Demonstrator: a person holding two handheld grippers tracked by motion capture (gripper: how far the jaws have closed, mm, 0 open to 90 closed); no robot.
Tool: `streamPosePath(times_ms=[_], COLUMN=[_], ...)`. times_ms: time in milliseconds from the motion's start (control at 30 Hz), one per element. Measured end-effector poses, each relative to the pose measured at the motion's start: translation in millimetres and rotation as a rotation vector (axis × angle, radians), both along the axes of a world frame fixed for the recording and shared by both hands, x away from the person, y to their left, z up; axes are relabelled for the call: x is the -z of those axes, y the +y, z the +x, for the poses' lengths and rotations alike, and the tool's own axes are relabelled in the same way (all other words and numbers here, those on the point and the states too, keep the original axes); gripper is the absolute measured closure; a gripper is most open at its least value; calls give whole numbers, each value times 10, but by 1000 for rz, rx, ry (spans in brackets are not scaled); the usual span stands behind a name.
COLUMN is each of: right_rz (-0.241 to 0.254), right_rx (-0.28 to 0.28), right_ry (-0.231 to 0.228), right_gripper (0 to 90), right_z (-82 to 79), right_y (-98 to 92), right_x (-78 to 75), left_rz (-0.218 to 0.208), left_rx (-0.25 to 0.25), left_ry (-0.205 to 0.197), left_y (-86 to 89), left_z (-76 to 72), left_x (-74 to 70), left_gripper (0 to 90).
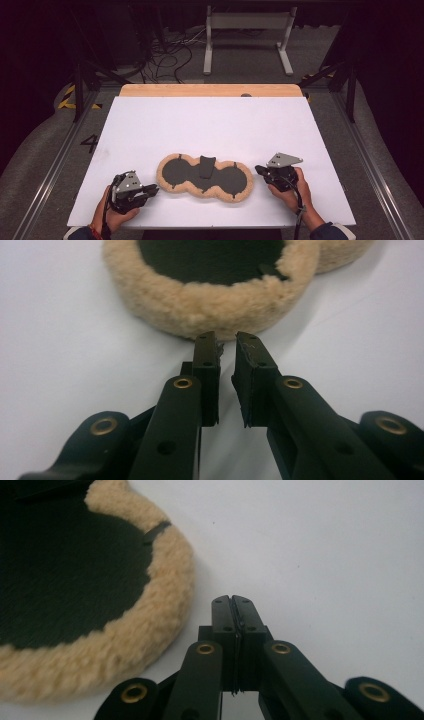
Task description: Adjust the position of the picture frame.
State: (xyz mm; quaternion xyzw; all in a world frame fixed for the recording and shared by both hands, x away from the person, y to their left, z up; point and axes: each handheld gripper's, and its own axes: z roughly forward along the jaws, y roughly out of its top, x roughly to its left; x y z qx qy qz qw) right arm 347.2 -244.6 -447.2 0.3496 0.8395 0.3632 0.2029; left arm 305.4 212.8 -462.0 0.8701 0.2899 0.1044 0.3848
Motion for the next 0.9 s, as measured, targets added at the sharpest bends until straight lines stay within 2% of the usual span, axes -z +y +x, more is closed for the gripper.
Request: streamPosePath(times_ms=[67, 100, 300, 367, 467, 533, 600, 700, 900], right_rz=[1, -16, -31, -10, -31, -16, -25, -21, -20], right_rx=[-4, -6, -39, -107, -130, -137, -147, -157, -181], right_ry=[1, -5, 9, 46, 47, 61, 58, 63, 71], right_gripper=[900, 900, 900, 900, 900, 900, 900, 900, 900], right_z=[78, 119, 225, 262, 258, 261, 248, 233, 145], right_y=[40, 68, 147, 179, 196, 174, 172, 160, 125], right_x=[10, 19, 58, 81, 76, 77, 73, 73, 70], left_rz=[15, 26, 15, 16, 16, 14, 26, 19, 31], left_rx=[11, 20, 20, 10, 2, -5, -12, -21, -33], left_ry=[7, 11, 12, 11, 8, 9, -1, 4, -8], left_y=[-70, -94, -107, -118, -124, -134, -143, -147, -195], left_z=[10, 25, 80, 97, 125, 157, 206, 260, 490], left_x=[25, 37, 50, 51, 51, 53, 48, 50, 41], left_gripper=[794, 791, 801, 800, 795, 795, 793, 791, 784])
